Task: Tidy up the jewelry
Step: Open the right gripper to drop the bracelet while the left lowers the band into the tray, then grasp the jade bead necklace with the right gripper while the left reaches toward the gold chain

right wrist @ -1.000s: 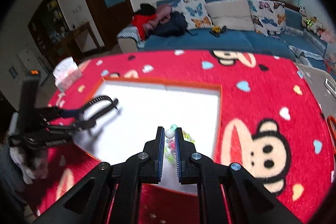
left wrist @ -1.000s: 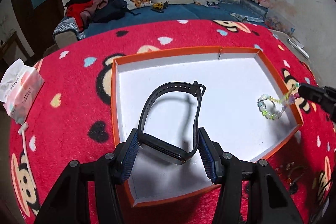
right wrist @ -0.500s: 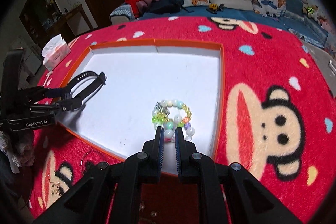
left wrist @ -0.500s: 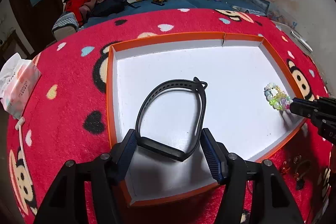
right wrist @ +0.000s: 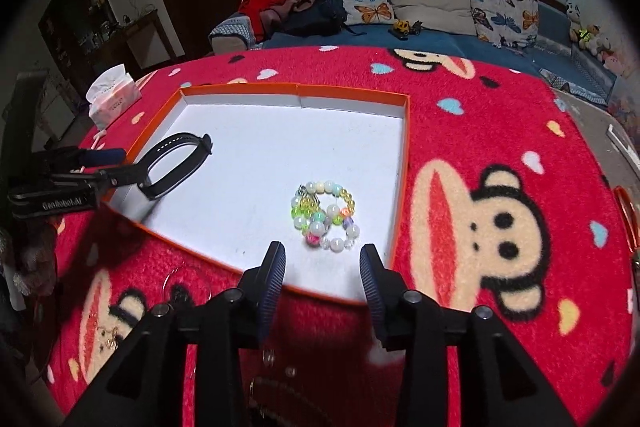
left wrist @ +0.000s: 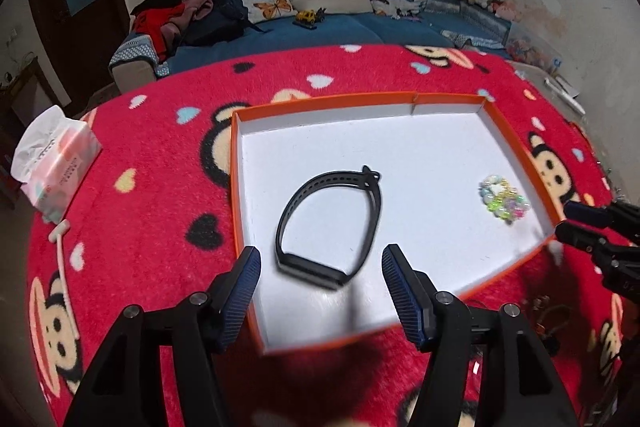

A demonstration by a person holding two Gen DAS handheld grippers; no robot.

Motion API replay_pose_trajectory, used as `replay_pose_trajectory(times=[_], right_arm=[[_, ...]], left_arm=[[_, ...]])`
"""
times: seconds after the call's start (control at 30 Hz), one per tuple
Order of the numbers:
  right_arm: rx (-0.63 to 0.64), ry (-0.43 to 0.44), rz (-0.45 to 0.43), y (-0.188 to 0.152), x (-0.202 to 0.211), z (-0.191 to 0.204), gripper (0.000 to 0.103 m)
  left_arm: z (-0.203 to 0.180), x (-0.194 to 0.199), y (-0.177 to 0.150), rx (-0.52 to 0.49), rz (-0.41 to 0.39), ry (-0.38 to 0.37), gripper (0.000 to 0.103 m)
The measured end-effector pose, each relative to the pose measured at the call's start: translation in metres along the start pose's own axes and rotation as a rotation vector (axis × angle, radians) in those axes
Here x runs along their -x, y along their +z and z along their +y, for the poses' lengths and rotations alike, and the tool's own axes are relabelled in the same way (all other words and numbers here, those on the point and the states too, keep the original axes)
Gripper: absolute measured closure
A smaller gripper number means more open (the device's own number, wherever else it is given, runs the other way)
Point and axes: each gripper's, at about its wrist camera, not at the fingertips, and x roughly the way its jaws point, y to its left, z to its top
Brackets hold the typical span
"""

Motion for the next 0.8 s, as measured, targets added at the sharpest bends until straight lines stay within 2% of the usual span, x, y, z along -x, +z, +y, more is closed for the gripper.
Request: replay_pose_trajectory(times=[0.37,0.5,0.8], right_arm=[[0.003,0.011,0.036,-0.054,0.019,0.009,0.058],[0.027,-0.008,0.046,-0.072,0.022,0.015,0.058],[0.011,-0.027,0.055,-0.099,0.026,0.008,0.058]], left_arm=[[-0.007,0.049,-0.054,0.016,-0.016,-0.027,0.035],[-0.008,0.062,-0.079,0.016,-0.019,-0.007,0.035],[-0.001,0.083,-0.120,0.057,-0.029,-0.015,0.035]])
